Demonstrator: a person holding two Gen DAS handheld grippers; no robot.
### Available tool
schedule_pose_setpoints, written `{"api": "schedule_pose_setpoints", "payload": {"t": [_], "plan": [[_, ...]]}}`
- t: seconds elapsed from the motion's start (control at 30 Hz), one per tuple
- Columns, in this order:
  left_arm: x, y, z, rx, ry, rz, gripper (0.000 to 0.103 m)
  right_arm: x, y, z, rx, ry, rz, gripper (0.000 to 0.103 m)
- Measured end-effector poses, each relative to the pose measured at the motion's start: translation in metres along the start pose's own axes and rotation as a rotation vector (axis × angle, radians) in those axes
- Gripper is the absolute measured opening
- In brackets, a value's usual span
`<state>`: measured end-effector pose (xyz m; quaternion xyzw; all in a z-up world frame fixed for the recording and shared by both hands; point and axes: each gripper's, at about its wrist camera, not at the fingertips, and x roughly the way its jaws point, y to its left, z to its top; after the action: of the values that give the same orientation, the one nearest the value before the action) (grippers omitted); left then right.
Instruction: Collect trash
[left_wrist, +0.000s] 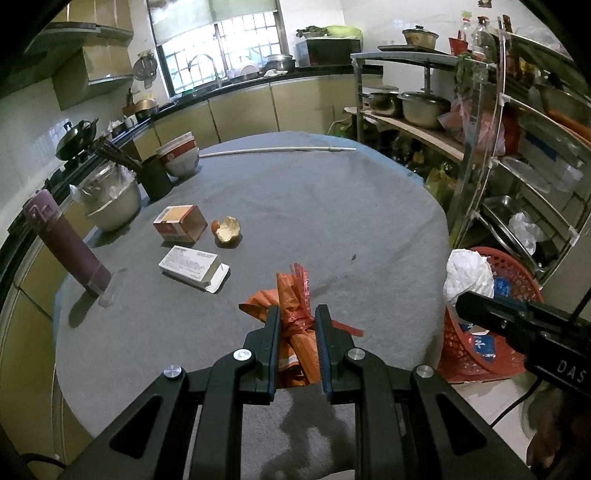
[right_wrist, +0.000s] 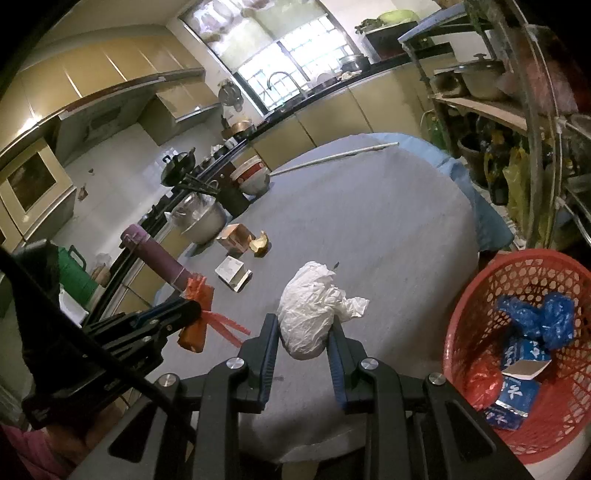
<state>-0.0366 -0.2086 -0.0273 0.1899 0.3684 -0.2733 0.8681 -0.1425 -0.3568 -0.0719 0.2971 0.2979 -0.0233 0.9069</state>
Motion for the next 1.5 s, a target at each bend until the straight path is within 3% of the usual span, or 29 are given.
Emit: {"api": "schedule_pose_setpoints", "payload": {"t": [0.23, 0.4, 0.6, 0.67, 0.73, 0.77, 0.83, 0.93, 1.07, 1.17, 1.23, 1.37, 1.43, 1.47, 1.5], "plan": [[0.018, 0.016, -0.007, -0.047, 0.035, 0.014, 0.019, 0.025, 0.0, -0.006, 0.008, 0.071, -0.006, 0.028], [0.05, 0.052, -0.024, -0.158, 0.12, 0.027, 0.019, 0.064, 0.001, -0.009, -0.019, 0.161, -0.041, 0.028], [0.076, 0.093, -0.041, -0.279, 0.205, -0.058, 0.022, 0.098, 0.006, -0.009, -0.013, 0.238, -0.077, 0.033], [0.08, 0.1, -0.046, -0.3, 0.219, -0.083, 0.032, 0.1, 0.008, -0.008, -0.007, 0.245, -0.08, 0.039], [0.08, 0.105, -0.05, -0.315, 0.225, -0.101, 0.05, 0.097, 0.009, -0.006, 0.009, 0.243, -0.069, 0.071], [0.079, 0.108, -0.051, -0.323, 0.221, -0.121, 0.055, 0.093, 0.009, -0.005, 0.012, 0.228, -0.077, 0.073], [0.074, 0.113, -0.054, -0.321, 0.199, -0.151, 0.056, 0.087, 0.009, -0.003, 0.013, 0.217, -0.083, 0.073], [0.067, 0.119, -0.057, -0.315, 0.179, -0.182, 0.065, 0.081, 0.002, 0.001, 0.062, 0.217, -0.09, 0.073], [0.062, 0.131, -0.063, -0.364, 0.188, -0.26, 0.069, 0.076, -0.007, 0.003, 0.143, 0.208, -0.077, 0.073], [0.065, 0.136, -0.062, -0.39, 0.198, -0.268, 0.069, 0.077, 0.002, 0.001, 0.112, 0.214, -0.072, 0.072], [0.068, 0.136, -0.06, -0.393, 0.208, -0.264, 0.069, 0.081, 0.01, -0.003, 0.076, 0.232, -0.072, 0.065], [0.073, 0.127, -0.054, -0.37, 0.219, -0.258, 0.069, 0.089, 0.019, -0.014, 0.023, 0.254, -0.091, 0.061], [0.077, 0.12, -0.053, -0.345, 0.219, -0.237, 0.069, 0.096, 0.024, -0.021, -0.023, 0.271, -0.113, 0.048], [0.079, 0.118, -0.053, -0.338, 0.222, -0.235, 0.069, 0.097, 0.026, -0.024, -0.04, 0.267, -0.117, 0.046], [0.081, 0.115, -0.053, -0.334, 0.227, -0.233, 0.063, 0.097, 0.029, -0.025, -0.067, 0.255, -0.124, 0.044]]}}
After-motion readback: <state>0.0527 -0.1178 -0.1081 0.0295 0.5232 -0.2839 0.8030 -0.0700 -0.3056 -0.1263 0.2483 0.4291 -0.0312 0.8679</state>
